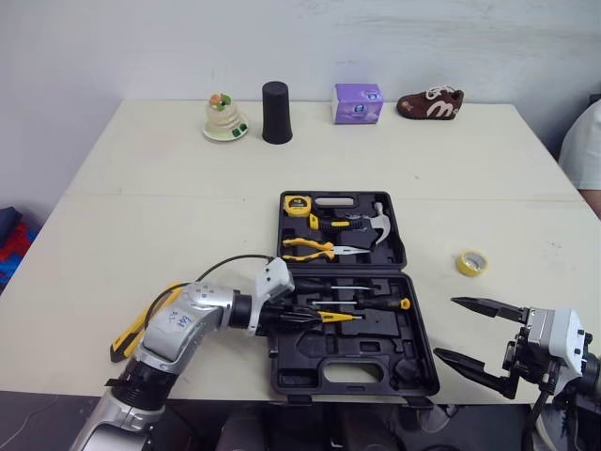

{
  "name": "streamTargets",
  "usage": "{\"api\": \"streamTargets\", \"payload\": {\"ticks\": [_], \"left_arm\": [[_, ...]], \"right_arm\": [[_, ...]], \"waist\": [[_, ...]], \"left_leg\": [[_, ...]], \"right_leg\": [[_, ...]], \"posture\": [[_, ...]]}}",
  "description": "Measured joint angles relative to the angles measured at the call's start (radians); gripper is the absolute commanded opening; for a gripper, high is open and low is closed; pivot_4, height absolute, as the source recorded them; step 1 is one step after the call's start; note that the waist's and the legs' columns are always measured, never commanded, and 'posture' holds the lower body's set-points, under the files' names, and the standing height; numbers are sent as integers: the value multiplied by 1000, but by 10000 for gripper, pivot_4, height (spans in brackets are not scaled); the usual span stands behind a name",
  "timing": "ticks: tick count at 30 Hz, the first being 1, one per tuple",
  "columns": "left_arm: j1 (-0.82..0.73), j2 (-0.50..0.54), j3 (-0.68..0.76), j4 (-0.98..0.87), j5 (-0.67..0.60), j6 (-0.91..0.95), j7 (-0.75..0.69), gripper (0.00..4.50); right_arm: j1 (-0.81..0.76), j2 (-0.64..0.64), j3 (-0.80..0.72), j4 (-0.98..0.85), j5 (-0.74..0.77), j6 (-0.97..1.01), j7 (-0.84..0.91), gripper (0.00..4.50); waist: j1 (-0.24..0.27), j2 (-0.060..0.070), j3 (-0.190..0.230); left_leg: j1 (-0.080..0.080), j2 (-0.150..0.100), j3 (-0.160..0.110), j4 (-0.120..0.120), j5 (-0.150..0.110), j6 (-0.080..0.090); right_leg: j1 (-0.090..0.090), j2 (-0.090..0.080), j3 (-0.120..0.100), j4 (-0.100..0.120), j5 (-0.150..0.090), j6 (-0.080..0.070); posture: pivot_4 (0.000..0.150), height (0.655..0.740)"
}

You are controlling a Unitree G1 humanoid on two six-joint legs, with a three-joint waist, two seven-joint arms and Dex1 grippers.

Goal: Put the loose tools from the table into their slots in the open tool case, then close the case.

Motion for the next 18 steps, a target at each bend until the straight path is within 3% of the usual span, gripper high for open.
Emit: {"api": "streamTargets", "payload": {"ticks": [2, 12, 18], "left_arm": [[2, 0, -1, -4, -1, -4, 4, 268], [68, -45, 47, -27, -42, -416, -125, 268], [53, -3, -37, 42, 106, -508, -114, 268]], "right_arm": [[0, 0, 0, -1, 0, 3, 1, 45000], [25, 0, -1, -18, 12, 5, 8, 45000], [36, 0, -4, -19, 18, 5, 8, 45000]], "waist": [[0, 0, 0], [17, 2, 0], [22, 2, 0]], "left_leg": [[0, 0, 0, 0, 0, 0], [-11, 0, 1, 0, -2, 1], [-17, -1, 1, 1, -2, 2]], "right_leg": [[0, 0, 0, 0, 0, -1], [-13, -1, 0, -1, 0, 0], [-17, 0, -1, -1, 1, 1]], "posture": [[1500, 7400], [1500, 7400], [1500, 7400]]}}
